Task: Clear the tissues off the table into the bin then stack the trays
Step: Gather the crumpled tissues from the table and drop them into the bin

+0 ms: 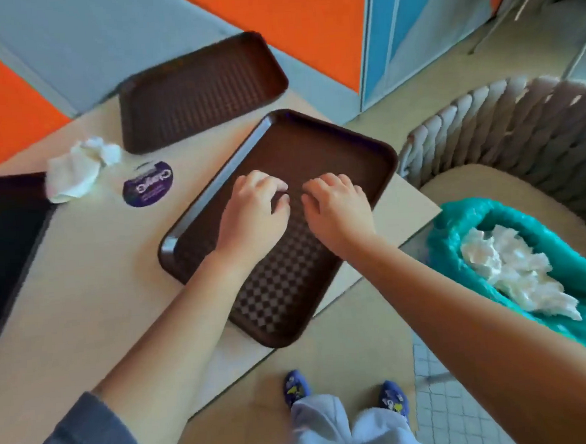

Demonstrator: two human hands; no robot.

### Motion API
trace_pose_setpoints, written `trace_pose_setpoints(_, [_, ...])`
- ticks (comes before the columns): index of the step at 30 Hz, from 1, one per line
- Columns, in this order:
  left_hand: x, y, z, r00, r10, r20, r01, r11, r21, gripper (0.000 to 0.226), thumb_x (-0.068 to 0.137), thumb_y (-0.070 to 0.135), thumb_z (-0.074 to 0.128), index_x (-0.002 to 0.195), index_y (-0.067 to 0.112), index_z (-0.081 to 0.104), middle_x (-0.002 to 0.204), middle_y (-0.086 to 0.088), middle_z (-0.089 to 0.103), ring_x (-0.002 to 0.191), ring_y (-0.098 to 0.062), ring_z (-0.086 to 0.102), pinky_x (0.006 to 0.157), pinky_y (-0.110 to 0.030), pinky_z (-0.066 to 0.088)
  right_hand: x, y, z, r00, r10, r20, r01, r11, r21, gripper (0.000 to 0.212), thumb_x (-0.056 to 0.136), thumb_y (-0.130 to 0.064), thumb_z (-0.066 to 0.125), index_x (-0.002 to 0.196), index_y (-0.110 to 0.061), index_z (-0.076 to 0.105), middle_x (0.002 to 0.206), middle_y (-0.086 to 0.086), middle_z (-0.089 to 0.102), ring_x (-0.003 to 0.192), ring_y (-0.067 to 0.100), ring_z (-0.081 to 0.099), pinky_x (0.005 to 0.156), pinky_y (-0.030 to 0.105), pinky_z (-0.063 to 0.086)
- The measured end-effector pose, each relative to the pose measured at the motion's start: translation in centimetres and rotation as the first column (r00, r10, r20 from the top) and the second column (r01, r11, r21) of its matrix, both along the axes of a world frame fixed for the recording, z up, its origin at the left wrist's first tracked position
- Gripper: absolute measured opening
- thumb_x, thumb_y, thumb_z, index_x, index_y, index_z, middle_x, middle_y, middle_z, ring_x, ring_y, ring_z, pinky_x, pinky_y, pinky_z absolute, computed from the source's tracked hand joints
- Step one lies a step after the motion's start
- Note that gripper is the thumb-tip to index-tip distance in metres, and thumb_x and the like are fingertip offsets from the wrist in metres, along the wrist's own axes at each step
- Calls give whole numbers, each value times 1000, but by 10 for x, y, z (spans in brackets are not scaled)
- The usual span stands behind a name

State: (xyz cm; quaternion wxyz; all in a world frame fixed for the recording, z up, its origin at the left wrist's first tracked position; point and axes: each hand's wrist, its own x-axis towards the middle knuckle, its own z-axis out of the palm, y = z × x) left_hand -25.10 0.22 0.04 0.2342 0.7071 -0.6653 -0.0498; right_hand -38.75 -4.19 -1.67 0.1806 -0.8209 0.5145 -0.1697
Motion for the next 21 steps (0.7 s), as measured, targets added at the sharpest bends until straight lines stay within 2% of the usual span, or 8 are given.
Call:
trace_pose_setpoints(5, [112, 50, 14, 977, 206, 63, -208, 978, 30, 18, 84, 18, 61, 99, 10, 67, 102, -8, 65, 101, -28, 55, 84, -40, 50, 113, 23, 18, 979, 202, 18, -203, 979, 9, 33, 95, -27, 42, 121, -15, 59, 122, 5, 60, 115, 27, 52, 90, 42, 47])
trace_pose_setpoints(8, [163, 66, 18, 949, 300, 93, -304, 952, 39, 19, 83, 20, 61, 99, 12, 67, 104, -6, 66, 102, -31, 56, 83, -43, 50, 169, 32, 26, 964, 264, 31, -265, 964, 13, 33, 96, -27, 41, 123, -15, 57, 124, 5, 58, 117, 26, 51, 93, 42, 46])
trace_pose_setpoints(12, [216, 77, 19, 911, 391, 131, -404, 910, 91, 23, 86, 24, 58, 105, 13, 65, 112, -5, 64, 107, -29, 53, 84, -40, 43, 232, 35, 32, 945, 327, 26, -328, 944, 40, 35, 95, -27, 44, 127, -15, 54, 129, 6, 55, 122, 27, 47, 97, 41, 43])
trace_pose_setpoints(21, [312, 54, 8, 833, 550, 53, -550, 814, 189, 30, 88, 25, 57, 116, 15, 60, 122, -5, 58, 118, -26, 47, 92, -41, 43, 338, -10, 18, 888, 458, -32, -450, 882, 143, 37, 95, -25, 43, 130, -13, 50, 131, 8, 52, 121, 27, 44, 97, 41, 41])
